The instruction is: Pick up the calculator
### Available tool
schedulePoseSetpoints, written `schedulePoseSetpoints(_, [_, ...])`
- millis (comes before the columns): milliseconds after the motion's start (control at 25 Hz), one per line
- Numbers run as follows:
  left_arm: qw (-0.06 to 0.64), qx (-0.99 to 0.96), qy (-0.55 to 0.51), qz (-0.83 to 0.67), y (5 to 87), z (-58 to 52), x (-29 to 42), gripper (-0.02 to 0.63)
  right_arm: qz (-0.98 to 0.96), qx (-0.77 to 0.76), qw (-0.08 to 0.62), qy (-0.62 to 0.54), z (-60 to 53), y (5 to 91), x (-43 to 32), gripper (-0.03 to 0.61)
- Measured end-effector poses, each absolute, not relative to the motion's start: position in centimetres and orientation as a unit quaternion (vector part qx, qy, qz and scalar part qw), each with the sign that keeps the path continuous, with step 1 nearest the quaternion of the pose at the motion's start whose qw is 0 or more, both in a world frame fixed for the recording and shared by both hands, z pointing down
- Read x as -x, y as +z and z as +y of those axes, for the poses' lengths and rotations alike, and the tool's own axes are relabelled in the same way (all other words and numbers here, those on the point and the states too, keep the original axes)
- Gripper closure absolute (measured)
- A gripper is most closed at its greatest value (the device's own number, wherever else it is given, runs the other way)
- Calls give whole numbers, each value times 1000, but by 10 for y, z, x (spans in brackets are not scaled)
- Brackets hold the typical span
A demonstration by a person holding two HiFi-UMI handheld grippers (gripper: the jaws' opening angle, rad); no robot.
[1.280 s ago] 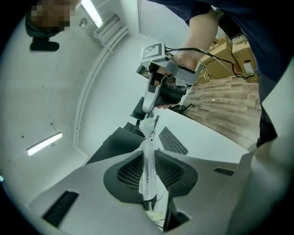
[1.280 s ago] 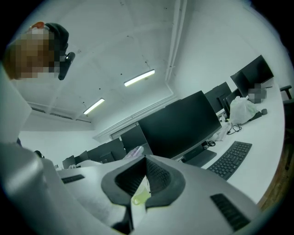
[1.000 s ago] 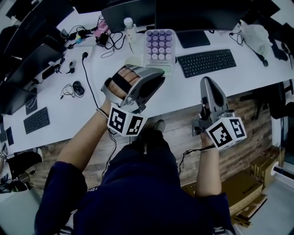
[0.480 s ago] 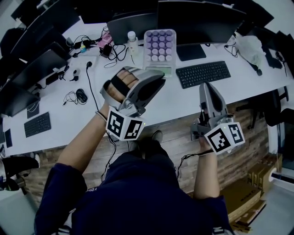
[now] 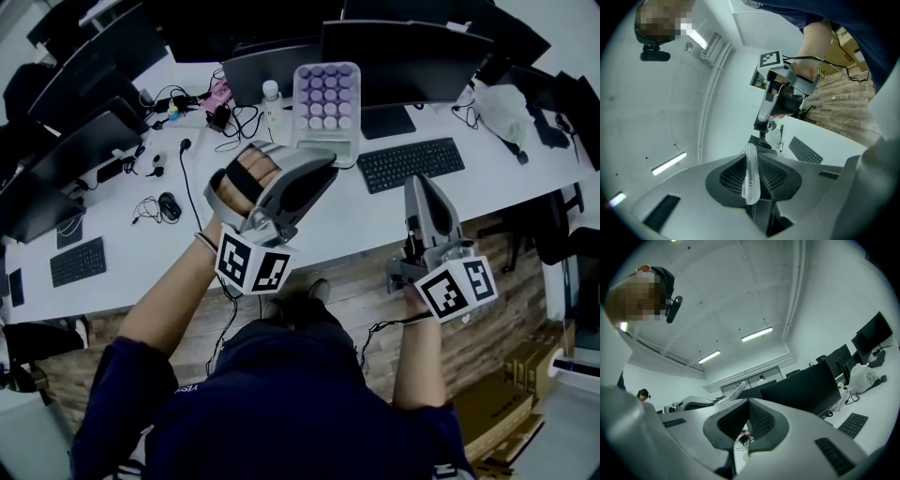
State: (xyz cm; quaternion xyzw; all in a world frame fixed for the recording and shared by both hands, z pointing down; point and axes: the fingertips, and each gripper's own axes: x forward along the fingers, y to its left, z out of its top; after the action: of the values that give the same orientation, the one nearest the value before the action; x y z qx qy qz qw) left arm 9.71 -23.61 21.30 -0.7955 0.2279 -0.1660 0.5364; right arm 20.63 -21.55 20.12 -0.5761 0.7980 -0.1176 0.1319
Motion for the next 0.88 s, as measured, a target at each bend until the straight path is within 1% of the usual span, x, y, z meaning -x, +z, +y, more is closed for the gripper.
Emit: schedulePoseSetpoints(880, [538,796,-166,224,213,-233,-98,521,799,576,134,-110,-210,196,-203,575])
